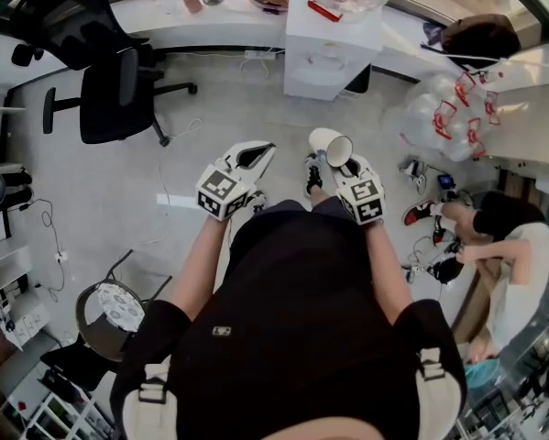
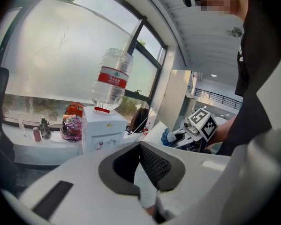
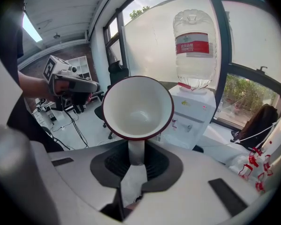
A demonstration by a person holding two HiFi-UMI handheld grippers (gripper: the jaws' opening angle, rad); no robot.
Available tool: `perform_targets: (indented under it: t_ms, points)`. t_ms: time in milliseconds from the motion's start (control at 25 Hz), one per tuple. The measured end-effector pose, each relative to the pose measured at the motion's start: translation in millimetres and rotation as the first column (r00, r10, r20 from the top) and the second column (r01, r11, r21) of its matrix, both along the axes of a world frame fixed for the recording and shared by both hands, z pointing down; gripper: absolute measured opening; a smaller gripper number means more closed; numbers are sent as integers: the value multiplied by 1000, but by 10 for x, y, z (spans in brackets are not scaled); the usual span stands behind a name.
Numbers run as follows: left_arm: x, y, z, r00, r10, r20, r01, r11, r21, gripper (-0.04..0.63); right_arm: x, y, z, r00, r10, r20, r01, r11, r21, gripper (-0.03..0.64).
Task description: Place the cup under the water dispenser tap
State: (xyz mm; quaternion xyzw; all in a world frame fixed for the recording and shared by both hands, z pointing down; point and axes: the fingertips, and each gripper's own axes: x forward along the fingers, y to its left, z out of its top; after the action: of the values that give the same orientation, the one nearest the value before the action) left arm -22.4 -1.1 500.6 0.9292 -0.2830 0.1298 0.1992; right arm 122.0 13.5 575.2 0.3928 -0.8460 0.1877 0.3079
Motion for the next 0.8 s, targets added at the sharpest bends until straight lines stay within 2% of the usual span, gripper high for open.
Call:
perform_targets:
  t_ms: [240,600,800]
  points:
    - [62,-128,118,999,-32,24,33,999,-39,-2,90,-132,210,999,-39,-5,38,997,-62,41]
    - [-14,-367,265,995,-76,63,81,994,-70,-2,90,-546,447,996,-94,-4,93,992,-81,41]
    - [-3,-454,325,991,-111,79,118,989,-89,-1,200,-690,672,991,-129,-22,124,983,-138,41]
